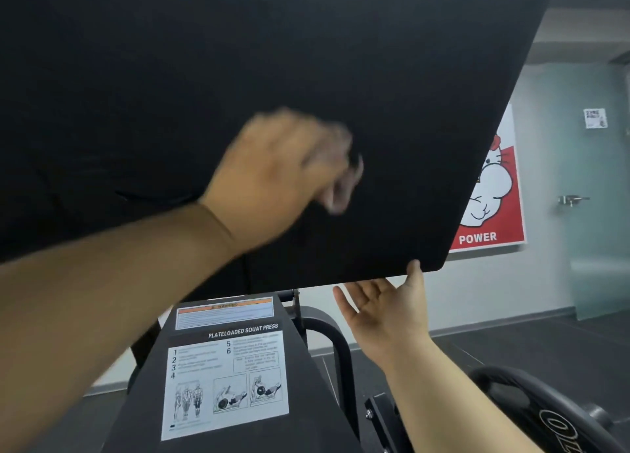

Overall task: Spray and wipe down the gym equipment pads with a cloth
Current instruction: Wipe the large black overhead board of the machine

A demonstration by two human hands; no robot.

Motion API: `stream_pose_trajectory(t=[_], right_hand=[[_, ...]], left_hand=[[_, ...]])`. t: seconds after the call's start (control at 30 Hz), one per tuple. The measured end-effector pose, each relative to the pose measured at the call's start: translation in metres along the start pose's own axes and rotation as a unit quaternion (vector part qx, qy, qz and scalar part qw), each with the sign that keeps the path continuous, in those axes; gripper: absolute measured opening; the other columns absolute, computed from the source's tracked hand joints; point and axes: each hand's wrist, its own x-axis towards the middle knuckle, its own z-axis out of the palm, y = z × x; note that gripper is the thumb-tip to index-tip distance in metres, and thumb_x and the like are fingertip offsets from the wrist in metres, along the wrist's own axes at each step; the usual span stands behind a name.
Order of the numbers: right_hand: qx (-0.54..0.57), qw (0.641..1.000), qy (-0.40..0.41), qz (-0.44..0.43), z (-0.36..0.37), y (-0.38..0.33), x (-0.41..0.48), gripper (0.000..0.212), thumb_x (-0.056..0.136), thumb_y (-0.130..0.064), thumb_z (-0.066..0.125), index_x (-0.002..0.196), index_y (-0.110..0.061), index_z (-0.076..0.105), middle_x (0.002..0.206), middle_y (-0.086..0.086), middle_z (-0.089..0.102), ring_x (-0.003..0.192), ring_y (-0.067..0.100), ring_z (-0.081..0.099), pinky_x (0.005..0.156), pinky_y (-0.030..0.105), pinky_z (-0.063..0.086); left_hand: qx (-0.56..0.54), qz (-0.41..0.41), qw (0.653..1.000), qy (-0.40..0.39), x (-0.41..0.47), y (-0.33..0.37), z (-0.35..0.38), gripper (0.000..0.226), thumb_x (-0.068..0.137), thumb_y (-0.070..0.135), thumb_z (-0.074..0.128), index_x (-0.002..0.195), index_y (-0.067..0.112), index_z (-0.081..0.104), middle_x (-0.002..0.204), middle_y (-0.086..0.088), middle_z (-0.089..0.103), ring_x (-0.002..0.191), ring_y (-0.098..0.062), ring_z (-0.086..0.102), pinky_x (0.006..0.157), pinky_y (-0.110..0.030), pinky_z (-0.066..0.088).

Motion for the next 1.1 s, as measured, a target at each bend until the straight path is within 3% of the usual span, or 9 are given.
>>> stream_pose_trajectory(t=[0.13, 0.23, 0.3, 0.47, 0.67, 0.73, 0.8, 0.93, 1.1], right_hand=[[0.011, 1.0, -0.004, 0.007, 0.007, 0.011, -0.005, 0.065, 0.093, -0.066, 0.041, 0.12, -0.013, 0.064, 0.111, 0.008, 0.073, 0.11, 0.022, 0.063, 0.098, 0.043, 0.044], [0.007, 1.0, -0.007, 0.015, 0.007, 0.007, -0.007, 0.068, 0.092, -0.068, 0.041, 0.123, -0.011, 0.061, 0.118, 0.008, 0.07, 0.116, 0.022, 0.06, 0.101, 0.043, 0.043], [0.006, 1.0, -0.006, 0.009, 0.009, 0.007, -0.008, 0.068, 0.093, -0.067, 0.04, 0.125, -0.011, 0.06, 0.119, 0.008, 0.068, 0.113, 0.023, 0.06, 0.098, 0.042, 0.042], [0.006, 1.0, -0.013, 0.018, 0.02, 0.031, -0.009, 0.064, 0.095, -0.065, 0.038, 0.122, -0.012, 0.063, 0.115, 0.008, 0.07, 0.107, 0.022, 0.062, 0.097, 0.042, 0.043], [0.016, 0.999, -0.023, 0.024, 0.029, 0.048, -0.014, 0.063, 0.093, -0.065, 0.039, 0.12, -0.015, 0.066, 0.116, 0.005, 0.072, 0.114, 0.021, 0.06, 0.103, 0.041, 0.041], [0.019, 0.999, -0.021, 0.025, 0.029, 0.049, -0.013, 0.065, 0.093, -0.066, 0.04, 0.12, -0.012, 0.066, 0.117, 0.003, 0.071, 0.112, 0.021, 0.06, 0.102, 0.04, 0.041], [0.023, 0.999, -0.015, 0.033, 0.03, 0.053, -0.012, 0.067, 0.093, -0.066, 0.04, 0.116, -0.008, 0.063, 0.118, 0.004, 0.066, 0.103, 0.022, 0.06, 0.099, 0.04, 0.042], [0.023, 0.998, -0.033, 0.058, 0.042, 0.078, -0.012, 0.066, 0.094, -0.066, 0.038, 0.122, -0.011, 0.065, 0.118, 0.009, 0.07, 0.112, 0.026, 0.059, 0.102, 0.043, 0.042], [0.012, 0.996, -0.049, 0.067, 0.05, 0.086, -0.017, 0.068, 0.094, -0.067, 0.036, 0.119, -0.01, 0.063, 0.112, 0.007, 0.069, 0.101, 0.019, 0.06, 0.099, 0.041, 0.041]], left_hand=[[-0.043, 0.095, 0.985, -0.138, -0.073, 0.041, 0.024, 0.034, 0.105, 0.022, 0.032, 0.102, 0.02, 0.067, 0.109, -0.002, 0.069, 0.087, -0.023, 0.064, 0.079, -0.035, 0.045], [-0.041, 0.149, 0.97, -0.188, -0.077, 0.034, 0.016, 0.025, 0.096, 0.017, 0.044, 0.089, 0.025, 0.068, 0.105, 0.002, 0.067, 0.083, -0.02, 0.062, 0.08, -0.032, 0.044], [-0.063, 0.144, 0.977, -0.145, -0.053, 0.012, 0.001, 0.022, 0.096, 0.018, 0.047, 0.092, 0.021, 0.068, 0.099, -0.002, 0.069, 0.079, -0.024, 0.062, 0.075, -0.037, 0.048], [0.005, -0.038, 0.999, 0.029, -0.013, -0.032, -0.029, 0.013, 0.097, 0.019, 0.059, 0.107, 0.013, 0.063, 0.1, -0.016, 0.068, 0.081, -0.036, 0.064, 0.07, -0.042, 0.05], [-0.047, 0.099, 0.977, -0.182, -0.118, 0.025, -0.001, 0.025, 0.093, 0.017, 0.044, 0.11, 0.021, 0.062, 0.112, 0.0, 0.065, 0.087, -0.022, 0.063, 0.08, -0.033, 0.043], [-0.041, 0.141, 0.967, -0.21, -0.111, 0.015, -0.009, 0.029, 0.09, 0.015, 0.039, 0.109, 0.022, 0.06, 0.11, 0.0, 0.068, 0.085, -0.023, 0.065, 0.079, -0.034, 0.045], [-0.036, 0.136, 0.978, -0.154, -0.085, -0.005, -0.023, 0.02, 0.095, 0.014, 0.041, 0.111, 0.02, 0.052, 0.103, -0.005, 0.069, 0.081, -0.028, 0.064, 0.072, -0.039, 0.048], [0.042, -0.038, 0.998, -0.004, -0.067, -0.035, -0.043, 0.017, 0.098, 0.018, 0.053, 0.109, 0.02, 0.066, 0.106, -0.009, 0.066, 0.093, -0.029, 0.051, 0.075, -0.04, 0.035], [0.009, -0.009, 0.999, -0.053, -0.126, 0.007, -0.015, 0.02, 0.103, 0.021, 0.042, 0.103, 0.022, 0.062, 0.107, 0.0, 0.066, 0.097, -0.023, 0.051, 0.082, -0.035, 0.036]])
